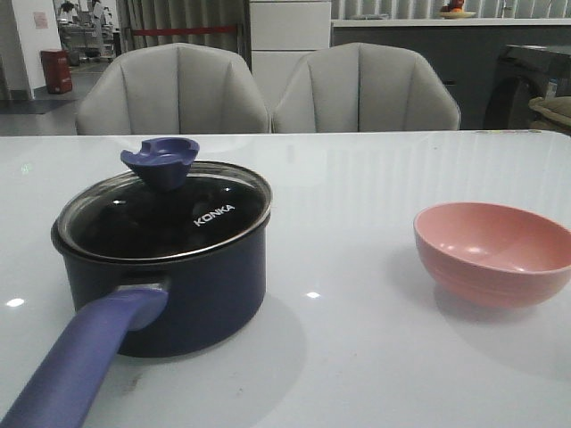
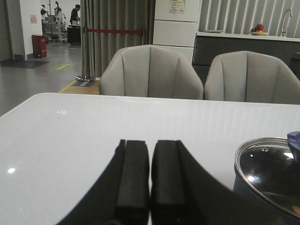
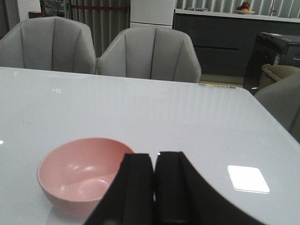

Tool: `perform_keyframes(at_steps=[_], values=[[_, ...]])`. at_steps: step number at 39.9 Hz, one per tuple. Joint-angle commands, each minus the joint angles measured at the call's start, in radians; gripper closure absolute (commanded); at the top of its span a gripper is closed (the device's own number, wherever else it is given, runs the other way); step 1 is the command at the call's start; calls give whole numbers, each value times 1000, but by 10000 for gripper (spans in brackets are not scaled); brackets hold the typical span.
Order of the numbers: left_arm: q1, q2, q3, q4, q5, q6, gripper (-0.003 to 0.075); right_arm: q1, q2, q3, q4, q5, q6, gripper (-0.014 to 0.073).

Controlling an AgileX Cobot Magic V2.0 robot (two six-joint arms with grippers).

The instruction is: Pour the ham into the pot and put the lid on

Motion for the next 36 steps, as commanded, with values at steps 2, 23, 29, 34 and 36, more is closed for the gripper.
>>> perform_keyframes(at_steps=[2,23,29,34,36], values=[[1,-21,32,0,-84,-10,607,-4,-3,17,-18,-138,9,445],[1,-19,32,0,-84,-10,607,-4,-68,16,-17,-107,10,445],[1,-19,32,0,-84,-10,607,-4,-68,16,-17,-107,10,445],[1,-19,32,0,-84,-10,607,-4,-68,16,-17,-107,10,445],[1,-19,32,0,-84,-10,607,-4,-68,16,-17,-107,10,445]])
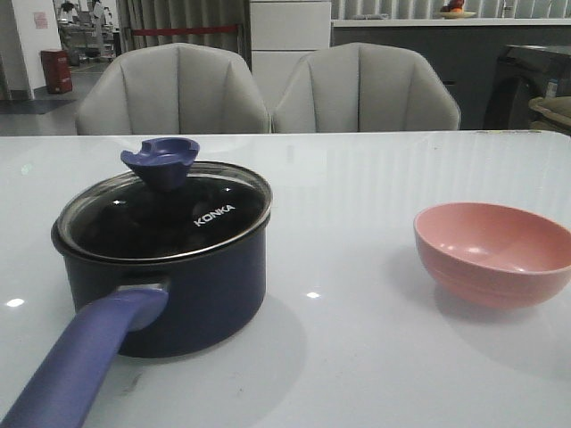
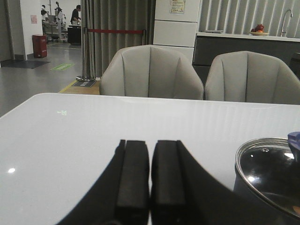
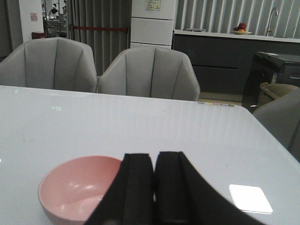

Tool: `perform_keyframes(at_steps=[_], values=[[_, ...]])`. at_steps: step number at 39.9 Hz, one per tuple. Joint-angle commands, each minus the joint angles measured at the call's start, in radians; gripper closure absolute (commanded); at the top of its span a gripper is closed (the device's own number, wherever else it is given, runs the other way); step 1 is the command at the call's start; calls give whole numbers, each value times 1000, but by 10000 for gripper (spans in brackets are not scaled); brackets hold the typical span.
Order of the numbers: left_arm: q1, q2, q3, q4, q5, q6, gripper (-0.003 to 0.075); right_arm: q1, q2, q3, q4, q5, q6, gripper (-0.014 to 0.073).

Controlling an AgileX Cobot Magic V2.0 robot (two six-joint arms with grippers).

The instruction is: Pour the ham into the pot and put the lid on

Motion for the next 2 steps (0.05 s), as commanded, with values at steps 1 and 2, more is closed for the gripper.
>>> perform_keyframes(at_steps=[1,2], values=[[1,-19,32,0,-84,-10,607,-4,-20,7,-13,-74,4,445],[1,-19,32,0,-84,-10,607,-4,-20,7,-13,-74,4,445]])
